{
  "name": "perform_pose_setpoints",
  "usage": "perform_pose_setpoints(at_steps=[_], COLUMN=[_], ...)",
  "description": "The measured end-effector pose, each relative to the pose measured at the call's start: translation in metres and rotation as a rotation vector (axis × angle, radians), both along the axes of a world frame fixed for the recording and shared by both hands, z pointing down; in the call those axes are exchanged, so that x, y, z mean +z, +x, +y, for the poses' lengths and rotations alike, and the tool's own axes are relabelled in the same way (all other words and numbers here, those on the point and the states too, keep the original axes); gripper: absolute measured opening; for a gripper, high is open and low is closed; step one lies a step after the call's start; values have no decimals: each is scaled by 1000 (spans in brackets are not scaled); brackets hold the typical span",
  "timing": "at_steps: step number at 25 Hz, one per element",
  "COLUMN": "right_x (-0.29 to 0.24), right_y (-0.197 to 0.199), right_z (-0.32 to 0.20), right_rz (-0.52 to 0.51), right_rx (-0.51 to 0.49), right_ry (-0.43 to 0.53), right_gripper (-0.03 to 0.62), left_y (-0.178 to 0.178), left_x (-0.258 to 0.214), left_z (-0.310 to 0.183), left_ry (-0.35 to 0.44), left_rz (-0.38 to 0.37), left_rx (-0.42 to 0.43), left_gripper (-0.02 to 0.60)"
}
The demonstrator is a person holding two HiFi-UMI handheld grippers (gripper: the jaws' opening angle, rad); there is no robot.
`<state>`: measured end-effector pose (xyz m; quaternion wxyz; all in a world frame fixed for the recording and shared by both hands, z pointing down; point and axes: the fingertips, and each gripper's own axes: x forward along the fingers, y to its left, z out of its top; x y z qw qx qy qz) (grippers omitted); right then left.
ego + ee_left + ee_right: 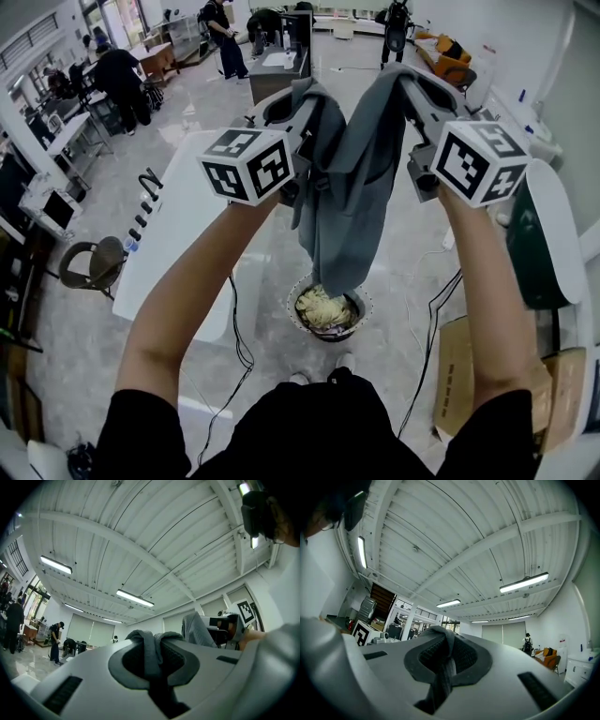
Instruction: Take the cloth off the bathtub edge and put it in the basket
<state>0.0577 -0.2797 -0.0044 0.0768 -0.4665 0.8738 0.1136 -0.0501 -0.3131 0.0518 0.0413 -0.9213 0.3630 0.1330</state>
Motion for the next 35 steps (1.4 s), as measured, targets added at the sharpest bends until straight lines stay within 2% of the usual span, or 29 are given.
perform_pose_setpoints(at_steps=[4,8,13,19,22,26,29,31,35], right_x=[41,98,175,295,371,478,554,609,715], right_y=[6,5,2,8,19,25,29,27,14], right_z=[-1,0,-8,-20,-26,-40,-51,-53,-53], right_rz=[-8,-14,-13,27,1,12,8,-8,30], right_rx=[13,4,32,43,61,57,39,24,-15], right_ry=[-50,-139,-226,-350,-465,-583,-646,-692,-745], right_gripper=[34,34,34,34,34,34,34,34,34], left_y=[2,0,3,24,32,34,41,47,57], left_x=[39,87,164,282,351,451,521,570,671], left_z=[2,4,-3,-12,-17,-35,-49,-50,-49], left_ry=[-52,-93,-181,-299,-376,-497,-557,-592,-651], left_rz=[-5,-22,-10,-23,-32,-7,6,-10,-50], left_rx=[12,7,65,96,101,58,33,21,-20], left_gripper=[48,48,48,48,48,48,48,48,48])
